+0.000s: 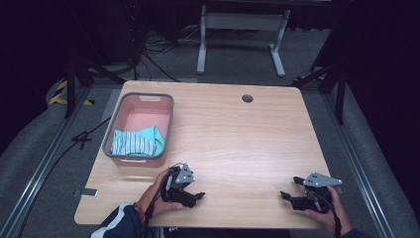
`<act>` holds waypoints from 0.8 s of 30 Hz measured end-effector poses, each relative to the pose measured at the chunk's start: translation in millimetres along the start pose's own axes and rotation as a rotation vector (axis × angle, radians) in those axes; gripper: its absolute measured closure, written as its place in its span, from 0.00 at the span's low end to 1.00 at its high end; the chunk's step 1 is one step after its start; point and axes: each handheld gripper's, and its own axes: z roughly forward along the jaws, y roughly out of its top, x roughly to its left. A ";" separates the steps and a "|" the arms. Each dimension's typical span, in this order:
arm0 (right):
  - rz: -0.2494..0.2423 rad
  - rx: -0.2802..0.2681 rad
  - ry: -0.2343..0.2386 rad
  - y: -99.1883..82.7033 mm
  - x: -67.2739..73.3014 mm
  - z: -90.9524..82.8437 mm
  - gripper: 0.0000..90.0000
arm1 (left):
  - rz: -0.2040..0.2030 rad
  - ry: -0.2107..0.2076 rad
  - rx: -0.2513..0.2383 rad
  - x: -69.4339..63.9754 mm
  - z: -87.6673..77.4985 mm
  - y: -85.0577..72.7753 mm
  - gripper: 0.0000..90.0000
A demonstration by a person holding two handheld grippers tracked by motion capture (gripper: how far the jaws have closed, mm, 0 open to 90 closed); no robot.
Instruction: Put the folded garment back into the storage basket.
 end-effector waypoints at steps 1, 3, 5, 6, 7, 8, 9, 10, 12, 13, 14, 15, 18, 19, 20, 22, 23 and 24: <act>0.003 0.000 -0.002 0.0 0.0 0.0 0.25 | -0.001 -0.001 0.000 0.0 0.1 0.0 0.17; 0.001 0.001 -0.003 -0.3 0.0 -0.1 0.25 | 0.000 0.000 0.000 0.0 0.1 0.0 0.17; 0.001 0.000 -0.004 -0.6 0.0 -0.4 0.25 | 0.000 0.001 0.002 0.1 0.2 0.2 0.17; 0.002 0.000 -0.005 -0.6 0.0 -0.5 0.25 | -0.001 0.001 0.001 0.0 0.5 0.3 0.16; 0.002 0.000 -0.005 -0.6 0.0 -0.4 0.25 | -0.001 0.001 0.001 0.0 0.6 0.3 0.16; 0.002 0.000 -0.005 -0.6 0.0 -0.4 0.24 | 0.001 0.001 0.002 0.1 0.7 0.5 0.16; 0.004 0.000 -0.005 -0.6 0.0 -0.4 0.24 | 0.001 0.000 0.002 0.2 0.7 0.5 0.16; 0.002 0.000 -0.005 -0.6 0.0 -0.4 0.24 | -0.003 0.002 0.001 -0.1 0.9 0.5 0.16; 0.004 0.000 -0.005 -0.6 0.0 -0.4 0.24 | -0.002 0.002 0.001 -0.1 0.9 0.5 0.16; 0.002 0.000 -0.005 -0.6 0.0 -0.4 0.24 | -0.003 0.002 0.001 -0.1 0.9 0.5 0.16; 0.002 0.001 -0.005 -0.6 0.0 -0.4 0.24 | -0.005 0.002 -0.001 -0.2 1.0 0.5 0.16; 0.002 0.001 -0.005 -0.6 0.0 -0.4 0.24 | -0.002 0.001 0.001 0.0 0.9 0.5 0.16; 0.004 0.001 -0.008 -0.7 0.3 -0.4 0.24 | -0.001 0.000 0.003 0.2 1.0 0.7 0.16; 0.004 0.001 -0.007 -0.7 0.3 -0.4 0.24 | -0.003 -0.001 0.002 0.2 1.3 0.8 0.16; 0.004 0.001 -0.007 -0.7 0.2 -0.4 0.24 | -0.005 -0.003 0.002 0.2 1.4 0.9 0.15; 0.006 0.000 -0.007 -0.6 0.3 -0.4 0.24 | -0.004 -0.004 0.005 0.4 1.4 1.1 0.15; 0.006 0.000 -0.007 -0.6 0.3 -0.4 0.24 | -0.003 -0.006 0.007 0.7 1.4 1.2 0.15; 0.004 0.001 -0.007 -0.7 0.2 -0.4 0.24 | -0.001 -0.007 0.008 1.0 1.4 1.3 0.15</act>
